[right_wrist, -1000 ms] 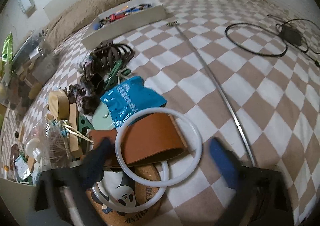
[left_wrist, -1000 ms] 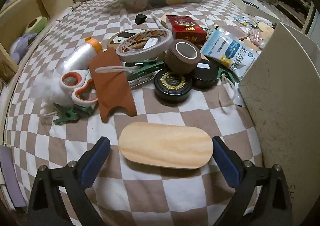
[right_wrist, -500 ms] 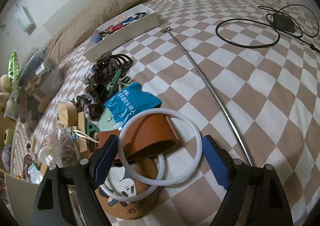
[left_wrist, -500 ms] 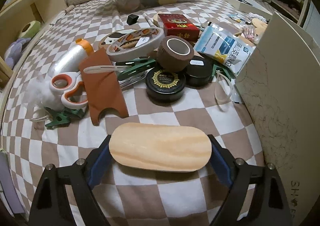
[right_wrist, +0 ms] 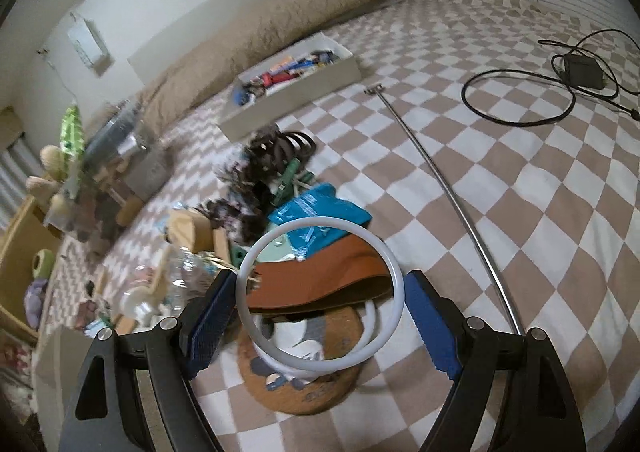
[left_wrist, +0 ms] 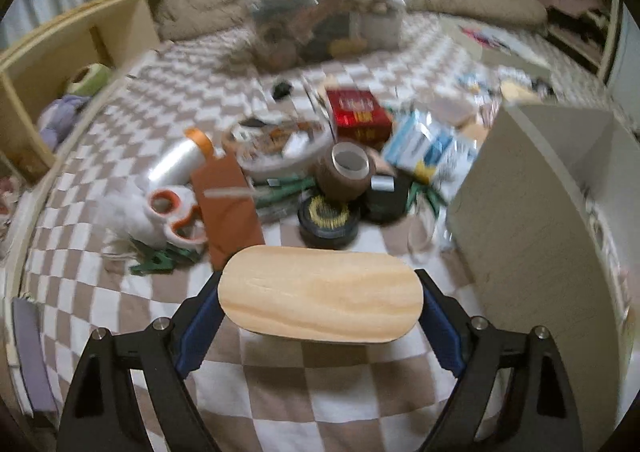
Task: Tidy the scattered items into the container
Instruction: 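Close left gripper on the wooden oval board while right gripper grasps the white ring, then carry both items over the white box while right gripper releases the ring inside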
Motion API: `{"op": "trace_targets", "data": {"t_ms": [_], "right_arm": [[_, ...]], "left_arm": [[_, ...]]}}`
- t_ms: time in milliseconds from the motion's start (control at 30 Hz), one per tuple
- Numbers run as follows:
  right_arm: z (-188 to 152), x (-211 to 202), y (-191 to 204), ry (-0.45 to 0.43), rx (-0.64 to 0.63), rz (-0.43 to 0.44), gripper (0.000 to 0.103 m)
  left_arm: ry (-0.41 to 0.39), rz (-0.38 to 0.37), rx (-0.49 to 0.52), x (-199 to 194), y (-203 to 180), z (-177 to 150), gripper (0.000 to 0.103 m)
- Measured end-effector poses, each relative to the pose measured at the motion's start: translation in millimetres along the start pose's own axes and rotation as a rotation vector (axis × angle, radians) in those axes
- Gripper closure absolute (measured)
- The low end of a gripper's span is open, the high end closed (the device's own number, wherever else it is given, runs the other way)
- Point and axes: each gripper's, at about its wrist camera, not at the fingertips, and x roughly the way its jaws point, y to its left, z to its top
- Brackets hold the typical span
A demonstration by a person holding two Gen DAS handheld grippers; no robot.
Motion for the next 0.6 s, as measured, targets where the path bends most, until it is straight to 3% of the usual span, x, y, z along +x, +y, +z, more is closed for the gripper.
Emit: {"op": "trace_targets", "data": {"t_ms": [233,400,600], "right_arm": [[-3,-22,2,-0.031,0.015,0.072,0.018],[-12,-43,12,-0.07,-0.048,0.092,0.018],[-30,-69,25,-0.06,-0.097,0.178,0.018]], "left_arm": [[-0.102,-0.027,-0.077,-42,-16,15,0.014],[-0.149,-0.058,-0.149,-61,-31,24,0.014],[-0.182,-0.098,-0.14,-80,-53,20,0.014]]}}
